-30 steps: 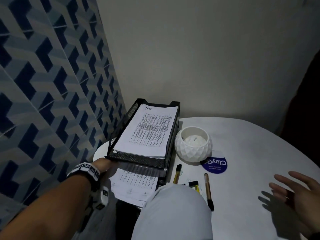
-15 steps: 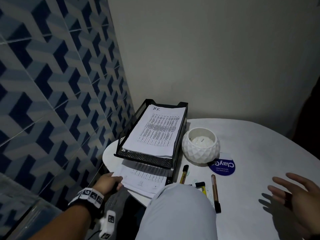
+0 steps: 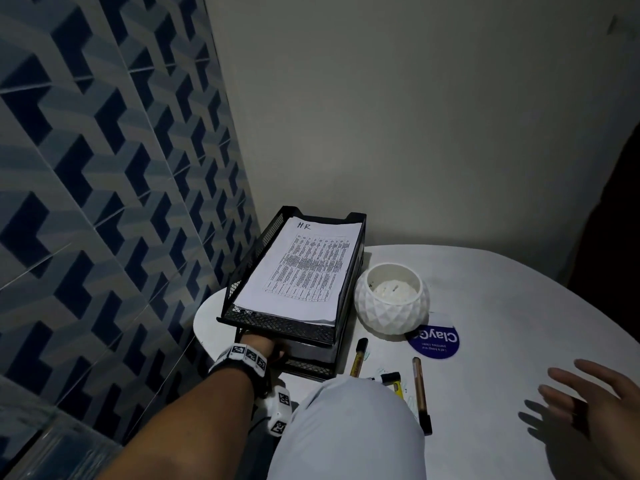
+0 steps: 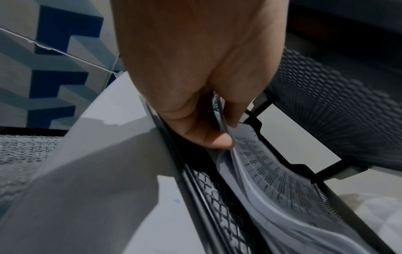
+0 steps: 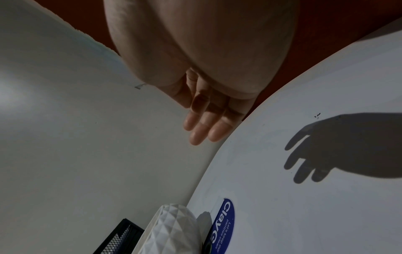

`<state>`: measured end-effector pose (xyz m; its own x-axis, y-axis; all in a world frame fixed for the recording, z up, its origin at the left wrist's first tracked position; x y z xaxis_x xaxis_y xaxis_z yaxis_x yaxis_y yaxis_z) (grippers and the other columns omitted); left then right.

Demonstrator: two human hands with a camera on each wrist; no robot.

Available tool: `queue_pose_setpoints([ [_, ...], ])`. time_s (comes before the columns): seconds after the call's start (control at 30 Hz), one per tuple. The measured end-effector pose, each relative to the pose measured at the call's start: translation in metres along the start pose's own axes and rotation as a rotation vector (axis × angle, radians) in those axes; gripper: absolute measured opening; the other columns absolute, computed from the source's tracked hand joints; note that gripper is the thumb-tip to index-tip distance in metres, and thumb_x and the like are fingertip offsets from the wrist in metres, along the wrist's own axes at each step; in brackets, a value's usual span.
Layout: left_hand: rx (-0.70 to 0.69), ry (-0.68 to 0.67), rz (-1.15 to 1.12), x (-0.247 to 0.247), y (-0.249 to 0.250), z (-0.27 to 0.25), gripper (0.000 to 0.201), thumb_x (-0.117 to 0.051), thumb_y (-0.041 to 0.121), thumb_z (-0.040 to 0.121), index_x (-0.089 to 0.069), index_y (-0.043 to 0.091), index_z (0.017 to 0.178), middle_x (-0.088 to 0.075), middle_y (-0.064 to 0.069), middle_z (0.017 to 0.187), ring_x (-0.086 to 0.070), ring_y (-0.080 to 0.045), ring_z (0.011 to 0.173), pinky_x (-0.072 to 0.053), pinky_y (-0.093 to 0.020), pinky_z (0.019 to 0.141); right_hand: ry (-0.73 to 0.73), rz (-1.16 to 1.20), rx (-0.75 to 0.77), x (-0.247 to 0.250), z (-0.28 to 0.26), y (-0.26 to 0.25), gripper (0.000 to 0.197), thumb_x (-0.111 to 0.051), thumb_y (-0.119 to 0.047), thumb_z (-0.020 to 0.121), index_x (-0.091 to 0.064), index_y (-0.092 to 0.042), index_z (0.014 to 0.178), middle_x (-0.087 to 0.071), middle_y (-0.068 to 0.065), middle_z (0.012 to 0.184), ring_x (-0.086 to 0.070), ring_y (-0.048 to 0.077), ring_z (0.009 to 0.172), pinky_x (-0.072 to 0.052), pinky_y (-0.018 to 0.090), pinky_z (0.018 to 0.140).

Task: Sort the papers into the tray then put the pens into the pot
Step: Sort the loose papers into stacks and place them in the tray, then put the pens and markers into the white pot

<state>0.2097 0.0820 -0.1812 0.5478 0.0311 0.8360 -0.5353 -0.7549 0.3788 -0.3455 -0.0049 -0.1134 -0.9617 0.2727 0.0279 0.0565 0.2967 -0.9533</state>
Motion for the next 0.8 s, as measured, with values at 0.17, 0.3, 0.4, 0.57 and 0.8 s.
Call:
queue_pose_setpoints([
  [0.17, 0.076, -0.156, 0.428, -0.017, -0.028, -0.006, 0.085, -0.057, 0.041, 0.099, -0.002, 0.025, 0.162, -0.003, -0.008, 0.168, -0.023, -0.038, 0.151, -0.035, -0.050, 0.116, -0.002, -0.025, 0.004, -0.006, -0.002, 0.001, 0.029, -0.055, 0.004, 0.100, -0.065, -0.021, 0.109, -0.078, 0.011, 0.089, -0.072, 0.034, 0.086, -0.064, 0.039, 0.068],
  [0.3, -0.131, 0.003, 0.211, -0.005, -0.009, 0.016, 0.042, -0.063, 0.032, 0.096, -0.064, 0.011, 0.132, -0.064, -0.013, 0.134, -0.059, -0.031, 0.125, -0.049, -0.026, 0.096, -0.007, -0.015, -0.001, -0.007, -0.002, -0.001, 0.032, -0.057, 0.005, 0.099, -0.063, -0.013, 0.126, -0.074, 0.012, 0.102, -0.072, 0.032, 0.085, -0.057, 0.028, 0.059],
  [0.4, -0.128, -0.032, -0.005, -0.004, -0.033, 0.016, 0.018, -0.070, 0.015, 0.091, -0.075, 0.000, 0.099, -0.072, -0.018, 0.098, -0.070, -0.033, 0.095, -0.051, -0.017, 0.072, -0.011, -0.019, -0.002, -0.007, -0.006, -0.005, 0.033, -0.057, 0.004, 0.100, -0.062, -0.012, 0.128, -0.074, 0.014, 0.103, -0.072, 0.036, 0.088, -0.058, 0.030, 0.059],
  [0.57, -0.251, -0.351, 0.036, 0.027, -0.053, -0.037, 0.017, -0.065, 0.015, 0.093, -0.074, 0.016, 0.078, -0.074, 0.006, 0.072, -0.060, -0.014, 0.056, -0.045, -0.026, 0.056, -0.041, -0.004, 0.004, -0.010, -0.012, -0.014, 0.032, -0.057, 0.003, 0.101, -0.062, -0.012, 0.128, -0.073, 0.018, 0.112, -0.072, 0.040, 0.097, -0.062, 0.045, 0.083],
  [0.8, -0.511, -0.401, 0.286, 0.135, 0.074, -0.141, 0.018, -0.059, 0.037, 0.100, -0.072, 0.024, 0.102, -0.077, 0.004, 0.083, -0.068, -0.005, 0.071, -0.058, -0.029, 0.076, -0.093, 0.088, -0.011, -0.015, -0.023, -0.016, 0.025, -0.053, -0.010, 0.102, -0.068, -0.029, 0.106, -0.077, 0.010, 0.104, -0.067, 0.036, 0.090, -0.054, 0.048, 0.075],
])
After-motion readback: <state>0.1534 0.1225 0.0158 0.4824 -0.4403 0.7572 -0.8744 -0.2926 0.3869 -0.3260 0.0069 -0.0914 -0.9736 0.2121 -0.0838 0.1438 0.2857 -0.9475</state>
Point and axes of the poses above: each hand's wrist, its own z-axis towards the middle knuckle, its own x-axis out of the back of the hand, y = z × x, the point moved 9 cm from there along z, towards the middle knuckle
